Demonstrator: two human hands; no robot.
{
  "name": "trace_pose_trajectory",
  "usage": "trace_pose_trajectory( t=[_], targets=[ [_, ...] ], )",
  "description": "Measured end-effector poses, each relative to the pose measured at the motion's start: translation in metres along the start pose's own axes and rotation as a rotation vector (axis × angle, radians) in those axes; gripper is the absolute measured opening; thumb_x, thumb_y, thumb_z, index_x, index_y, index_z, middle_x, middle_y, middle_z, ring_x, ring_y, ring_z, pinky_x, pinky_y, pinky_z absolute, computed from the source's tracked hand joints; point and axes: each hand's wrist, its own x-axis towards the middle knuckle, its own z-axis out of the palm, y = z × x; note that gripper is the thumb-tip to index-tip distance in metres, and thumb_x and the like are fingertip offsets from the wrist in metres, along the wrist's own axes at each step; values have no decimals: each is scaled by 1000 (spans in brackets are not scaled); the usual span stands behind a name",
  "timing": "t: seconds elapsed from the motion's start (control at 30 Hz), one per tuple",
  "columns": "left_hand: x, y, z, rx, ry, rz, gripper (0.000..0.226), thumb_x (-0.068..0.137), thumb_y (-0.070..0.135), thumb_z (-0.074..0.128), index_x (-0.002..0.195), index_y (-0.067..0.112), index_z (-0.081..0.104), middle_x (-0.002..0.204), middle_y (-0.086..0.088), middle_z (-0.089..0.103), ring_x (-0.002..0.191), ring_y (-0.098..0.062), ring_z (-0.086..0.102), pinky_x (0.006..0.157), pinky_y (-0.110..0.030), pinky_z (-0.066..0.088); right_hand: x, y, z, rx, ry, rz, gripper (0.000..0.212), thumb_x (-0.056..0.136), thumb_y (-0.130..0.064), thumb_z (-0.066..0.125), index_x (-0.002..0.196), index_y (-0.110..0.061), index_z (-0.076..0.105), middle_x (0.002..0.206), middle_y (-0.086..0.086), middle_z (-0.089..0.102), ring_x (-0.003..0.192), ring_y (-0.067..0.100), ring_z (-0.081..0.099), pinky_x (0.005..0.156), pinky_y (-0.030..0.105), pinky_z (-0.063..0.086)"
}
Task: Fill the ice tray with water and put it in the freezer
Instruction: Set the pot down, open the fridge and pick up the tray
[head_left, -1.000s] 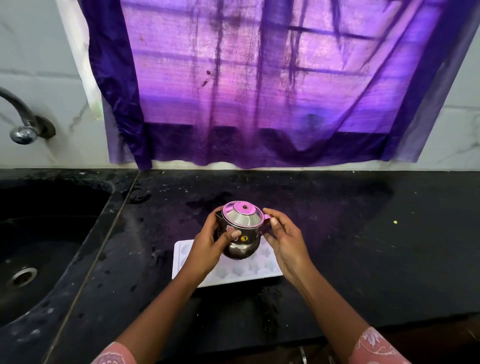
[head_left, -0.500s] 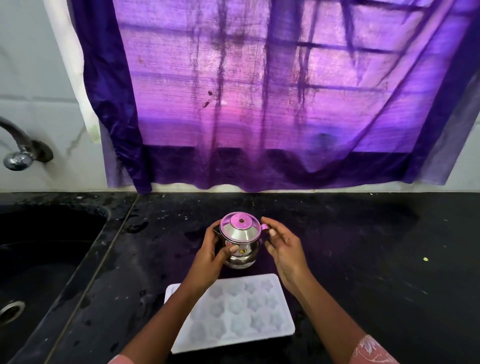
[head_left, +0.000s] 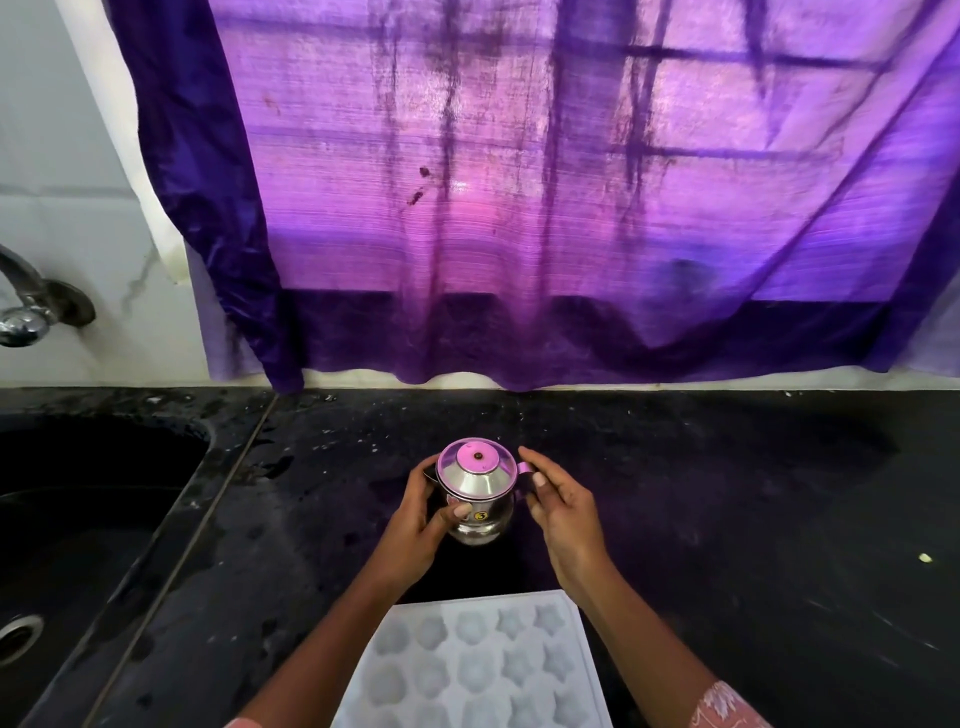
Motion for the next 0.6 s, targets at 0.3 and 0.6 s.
trace_pose_trajectory(
  t=[0.3, 0.6],
  targets=[
    [3, -13, -4, 23, -13, -28, 63, 70, 47, 62, 123, 30, 34, 129, 6, 49, 116, 1, 50, 93, -18, 43, 7, 18, 1, 15, 13, 42, 32, 93, -2, 44, 100, -25, 66, 98, -6, 67, 94, 12, 53, 79, 21, 50],
    [0, -17, -9, 66, -23, -47, 65, 70, 48, 63, 125, 29, 33, 132, 4, 47, 117, 2, 49, 93, -16, 42, 6, 25, 4, -2, 25, 58, 34, 93, -1, 45, 97, -27, 67, 100, -6, 68, 96, 12, 56, 90, 33, 48]
  ],
)
